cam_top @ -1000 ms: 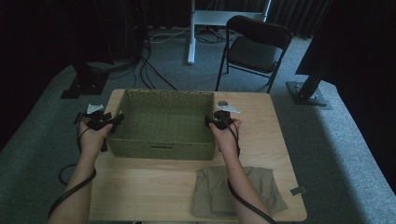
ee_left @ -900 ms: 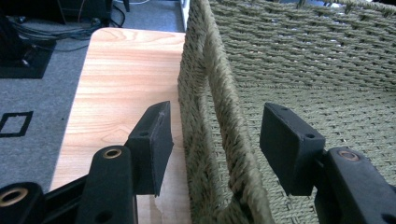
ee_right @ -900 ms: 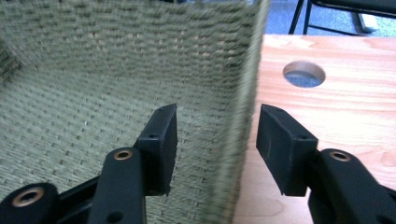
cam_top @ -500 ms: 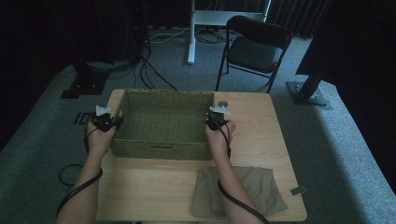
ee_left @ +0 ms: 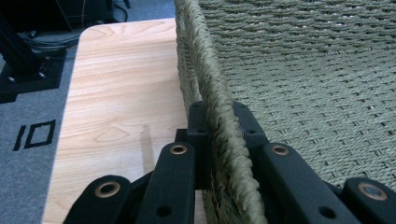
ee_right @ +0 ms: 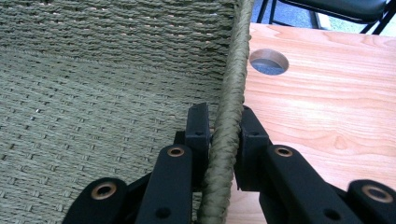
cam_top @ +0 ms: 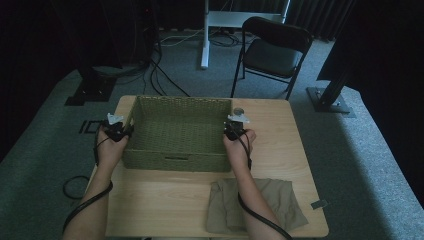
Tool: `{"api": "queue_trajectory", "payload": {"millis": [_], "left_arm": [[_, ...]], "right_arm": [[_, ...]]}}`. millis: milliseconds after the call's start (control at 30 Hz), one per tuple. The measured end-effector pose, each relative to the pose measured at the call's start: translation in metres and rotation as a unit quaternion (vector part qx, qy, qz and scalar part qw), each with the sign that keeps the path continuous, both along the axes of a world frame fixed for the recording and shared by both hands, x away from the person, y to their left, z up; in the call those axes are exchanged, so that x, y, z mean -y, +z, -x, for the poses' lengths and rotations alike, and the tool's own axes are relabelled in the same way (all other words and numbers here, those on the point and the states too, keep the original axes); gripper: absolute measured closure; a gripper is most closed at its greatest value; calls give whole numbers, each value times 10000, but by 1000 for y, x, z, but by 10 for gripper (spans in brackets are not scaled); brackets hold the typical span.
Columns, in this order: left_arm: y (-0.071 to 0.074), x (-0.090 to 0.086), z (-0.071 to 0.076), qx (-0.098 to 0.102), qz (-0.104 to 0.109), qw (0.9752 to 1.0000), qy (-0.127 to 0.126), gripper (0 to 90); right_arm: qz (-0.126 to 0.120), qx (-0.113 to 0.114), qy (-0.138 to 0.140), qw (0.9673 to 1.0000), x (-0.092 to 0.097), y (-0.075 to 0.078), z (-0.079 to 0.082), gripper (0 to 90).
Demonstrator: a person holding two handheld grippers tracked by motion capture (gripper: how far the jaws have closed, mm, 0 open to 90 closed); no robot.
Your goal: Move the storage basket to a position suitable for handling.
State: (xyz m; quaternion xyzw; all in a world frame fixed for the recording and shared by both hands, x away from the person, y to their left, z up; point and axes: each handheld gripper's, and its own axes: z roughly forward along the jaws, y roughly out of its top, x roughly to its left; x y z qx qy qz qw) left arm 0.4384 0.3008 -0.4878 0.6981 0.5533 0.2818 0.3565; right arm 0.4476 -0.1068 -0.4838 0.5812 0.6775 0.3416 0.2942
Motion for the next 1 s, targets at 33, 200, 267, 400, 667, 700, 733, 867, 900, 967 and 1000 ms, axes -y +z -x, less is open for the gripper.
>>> {"api": "queue_trajectory", "payload": {"millis": [33, 200, 267, 400, 667, 700, 733, 867, 900, 967, 1000], "left_arm": [[0, 2, 0, -4, -4, 10000, -4, 816], [0, 12, -1, -2, 4, 10000, -6, 816], [0, 15, -1, -10, 0, 10000, -11, 816], [0, 23, -2, -10, 3, 10000, -5, 816], [0, 41, -5, -21, -7, 10000, -37, 817], [0, 44, -5, -22, -4, 10000, -33, 817], [0, 46, -5, -29, -3, 10000, -34, 817], [0, 57, -7, -35, -18, 10000, -73, 817], [0, 59, -7, -30, -18, 10000, -78, 817], [0, 64, -8, -31, -23, 10000, -92, 817], [0, 67, -9, -31, -13, 9999, -98, 817]], "right_arm": [[1, -3, -8, 10000, 1, 0, 0, 786], [7, -31, -36, 10000, 10, 1, 0, 789], [14, -39, -30, 10000, 14, 1, 0, 789], [42, -49, -12, 10000, 22, 1, -2, 789], [33, -81, -35, 10000, 39, 2, -3, 790], [61, -85, -40, 9999, 42, 2, -3, 790], [55, -89, -38, 9999, 44, 2, -3, 790], [15, -121, -79, 9999, 55, 2, -4, 791], [9, -124, -87, 9999, 58, 2, -4, 791], [17, -129, -101, 9999, 63, 2, -4, 791], [5, -132, -102, 9999, 66, 2, -4, 791]]}}
